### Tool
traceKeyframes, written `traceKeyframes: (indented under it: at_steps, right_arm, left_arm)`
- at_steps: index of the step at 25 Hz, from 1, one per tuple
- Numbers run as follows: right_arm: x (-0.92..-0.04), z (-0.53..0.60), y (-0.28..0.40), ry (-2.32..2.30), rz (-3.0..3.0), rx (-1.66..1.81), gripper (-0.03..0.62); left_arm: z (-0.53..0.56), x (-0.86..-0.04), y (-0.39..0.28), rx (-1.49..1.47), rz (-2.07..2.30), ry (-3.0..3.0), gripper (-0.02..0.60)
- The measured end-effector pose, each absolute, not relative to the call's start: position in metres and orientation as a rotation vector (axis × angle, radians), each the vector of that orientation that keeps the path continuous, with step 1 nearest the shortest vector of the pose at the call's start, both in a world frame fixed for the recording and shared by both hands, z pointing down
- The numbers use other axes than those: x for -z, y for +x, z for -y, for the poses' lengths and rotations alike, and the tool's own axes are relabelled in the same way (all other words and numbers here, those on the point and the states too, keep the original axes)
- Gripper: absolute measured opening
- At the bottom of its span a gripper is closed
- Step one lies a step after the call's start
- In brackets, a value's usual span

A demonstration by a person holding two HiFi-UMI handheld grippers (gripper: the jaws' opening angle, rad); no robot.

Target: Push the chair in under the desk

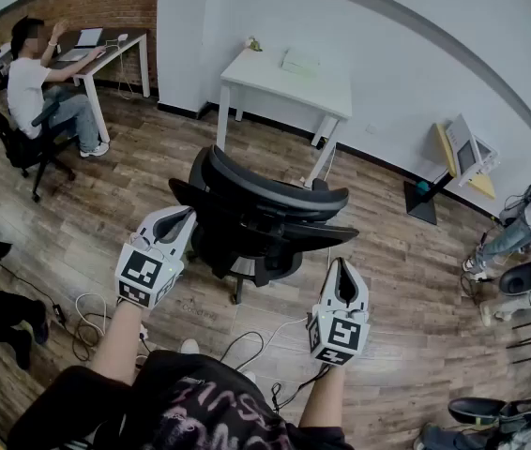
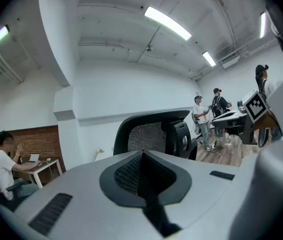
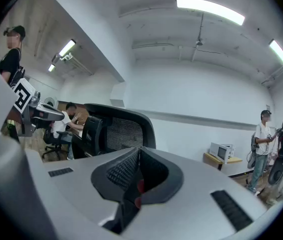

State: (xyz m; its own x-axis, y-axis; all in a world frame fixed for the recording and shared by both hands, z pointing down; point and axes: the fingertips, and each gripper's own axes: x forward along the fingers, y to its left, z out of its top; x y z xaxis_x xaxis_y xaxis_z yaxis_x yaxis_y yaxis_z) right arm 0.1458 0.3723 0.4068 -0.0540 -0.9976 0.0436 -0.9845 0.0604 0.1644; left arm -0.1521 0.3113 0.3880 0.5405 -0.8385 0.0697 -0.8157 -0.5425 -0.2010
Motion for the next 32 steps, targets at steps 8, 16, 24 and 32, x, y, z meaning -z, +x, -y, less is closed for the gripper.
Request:
traceKeyframes:
  at_steps: [8, 16, 24, 32]
  right_arm:
    - [-0.41, -0.36, 0.14, 2.04, 2.154, 0.147, 0.028]
    - [-0.415, -0.359, 0.118, 1.979, 2.118, 0.197, 0.031]
    - [-0.43, -0.361, 0.098, 1.769, 1.952, 0.313, 0.142]
    - [-0.453, -0.344, 0.113, 1.551, 1.86, 0.372, 0.252]
  left_arm:
    - [-0.298, -0.395, -0.159, 0.285, -1.399, -2.614, 0.015]
    - [-0.287, -0.406, -0.175, 0.467, -1.265, -2.523, 0.017]
    - [-0.279, -0.427, -0.182, 0.695, -1.048, -2.405, 0.028]
    - [-0.262, -0.45, -0.176, 0.866, -0.893, -2.326, 0.175]
